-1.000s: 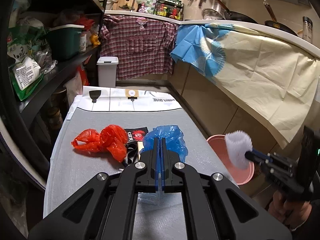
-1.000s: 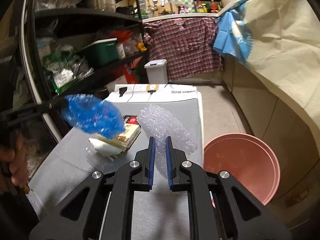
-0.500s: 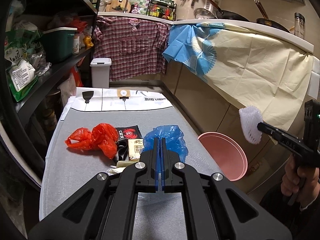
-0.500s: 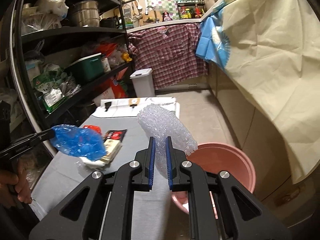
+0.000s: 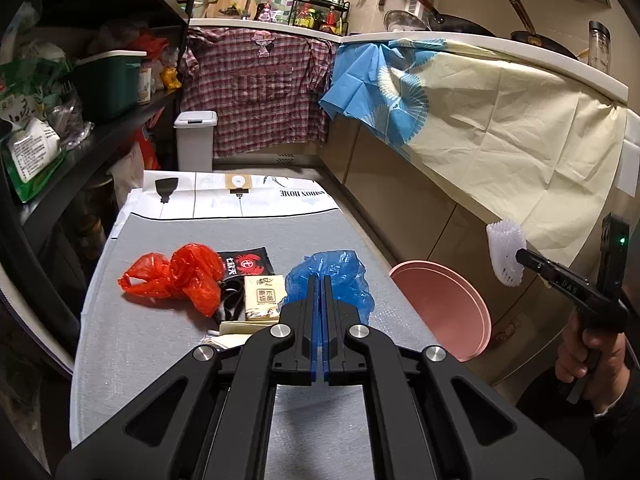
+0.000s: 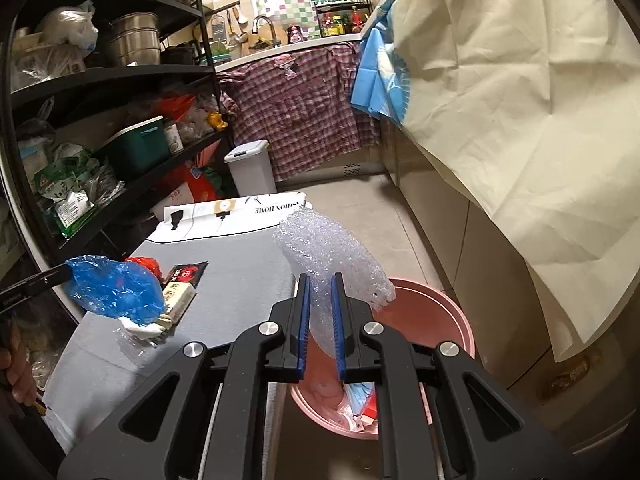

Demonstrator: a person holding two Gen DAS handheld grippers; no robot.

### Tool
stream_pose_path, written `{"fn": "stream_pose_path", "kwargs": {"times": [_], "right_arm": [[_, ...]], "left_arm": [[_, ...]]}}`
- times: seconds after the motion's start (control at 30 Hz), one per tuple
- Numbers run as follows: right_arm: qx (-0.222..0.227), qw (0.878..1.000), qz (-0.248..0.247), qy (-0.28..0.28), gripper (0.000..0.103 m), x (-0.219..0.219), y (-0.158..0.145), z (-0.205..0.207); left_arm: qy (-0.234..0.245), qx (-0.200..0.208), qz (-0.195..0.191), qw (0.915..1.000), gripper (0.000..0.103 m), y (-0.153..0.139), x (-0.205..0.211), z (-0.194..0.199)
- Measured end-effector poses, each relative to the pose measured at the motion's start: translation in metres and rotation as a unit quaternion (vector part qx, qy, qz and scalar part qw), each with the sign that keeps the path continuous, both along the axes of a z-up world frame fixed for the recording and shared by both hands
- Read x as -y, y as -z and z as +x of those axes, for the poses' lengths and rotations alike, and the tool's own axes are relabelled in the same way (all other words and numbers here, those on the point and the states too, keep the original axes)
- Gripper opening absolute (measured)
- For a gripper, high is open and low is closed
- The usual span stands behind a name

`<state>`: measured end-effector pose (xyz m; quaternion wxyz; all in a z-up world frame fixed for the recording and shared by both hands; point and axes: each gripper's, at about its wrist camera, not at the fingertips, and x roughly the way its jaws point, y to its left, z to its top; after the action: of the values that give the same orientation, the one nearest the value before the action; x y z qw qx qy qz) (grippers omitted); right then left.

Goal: Collect trash
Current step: 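Carry the blue bag with the left gripper and bubble wrap with the right gripper over the pink bin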

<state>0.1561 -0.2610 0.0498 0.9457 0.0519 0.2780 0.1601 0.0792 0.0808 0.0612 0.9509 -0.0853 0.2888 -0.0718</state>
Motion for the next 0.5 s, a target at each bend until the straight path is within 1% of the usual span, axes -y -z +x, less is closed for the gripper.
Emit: {"fn": "stream_pose_path", "kwargs": {"times": [0.2, 0.5], "right_arm": [[-0.005, 1.000, 0.009, 0.010, 0.011, 0.010, 0.005, 0.002], [-0.001, 1.000, 0.019, 0.021, 0.011, 0.021, 0.005, 0.001]], "left_arm": [[0.012, -0.002, 0.007, 0.9999, 0.001, -0.003, 0.015, 0.004], [0.022, -0.003, 0.005, 0.9997, 0.001, -0.007, 0.037, 0.010]]}}
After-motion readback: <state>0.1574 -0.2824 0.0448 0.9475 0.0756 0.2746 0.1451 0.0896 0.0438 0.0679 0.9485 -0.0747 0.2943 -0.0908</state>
